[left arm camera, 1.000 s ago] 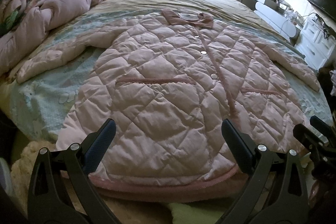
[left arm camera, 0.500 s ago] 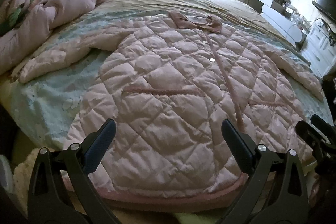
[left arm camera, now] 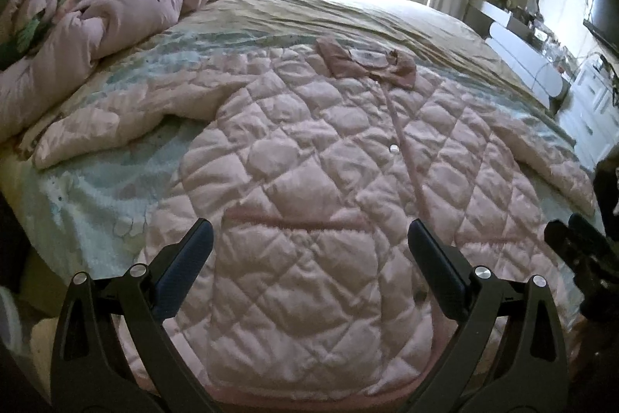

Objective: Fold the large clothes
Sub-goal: 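Move the right tool toward the cuff of the sleeve nearest it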

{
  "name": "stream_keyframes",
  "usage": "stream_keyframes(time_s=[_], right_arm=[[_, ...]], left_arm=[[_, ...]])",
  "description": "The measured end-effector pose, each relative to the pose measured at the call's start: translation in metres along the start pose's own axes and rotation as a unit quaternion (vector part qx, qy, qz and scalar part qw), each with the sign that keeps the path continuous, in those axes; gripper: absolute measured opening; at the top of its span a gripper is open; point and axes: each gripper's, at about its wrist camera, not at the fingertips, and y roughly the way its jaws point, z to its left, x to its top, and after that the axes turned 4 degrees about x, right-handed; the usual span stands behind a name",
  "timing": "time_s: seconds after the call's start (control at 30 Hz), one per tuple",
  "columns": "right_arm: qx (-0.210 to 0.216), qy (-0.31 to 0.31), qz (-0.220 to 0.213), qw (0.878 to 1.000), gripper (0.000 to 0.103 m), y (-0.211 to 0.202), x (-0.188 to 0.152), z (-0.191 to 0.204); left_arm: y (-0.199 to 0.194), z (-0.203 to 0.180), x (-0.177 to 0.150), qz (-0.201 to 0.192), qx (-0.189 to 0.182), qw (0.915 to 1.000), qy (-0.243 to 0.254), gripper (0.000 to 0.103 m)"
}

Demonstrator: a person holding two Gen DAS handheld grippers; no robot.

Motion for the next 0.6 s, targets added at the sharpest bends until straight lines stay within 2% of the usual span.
stream_keyframes(time_s=[0.2, 0.6], right_arm=[[0.0, 0.006, -0.005, 1.0, 0.099, 0.01, 0.017, -0.007], [-0.009, 0.031, -0.023, 0.999, 0.099, 0.029, 0.058, -0.037]], left_arm=[[0.006, -0.007, 0.023, -0.006, 0.009, 0.9999, -0.004, 0.094], [0.027, -0.027, 0.061, -0.001, 0.003, 1.0, -0.009, 0.094]])
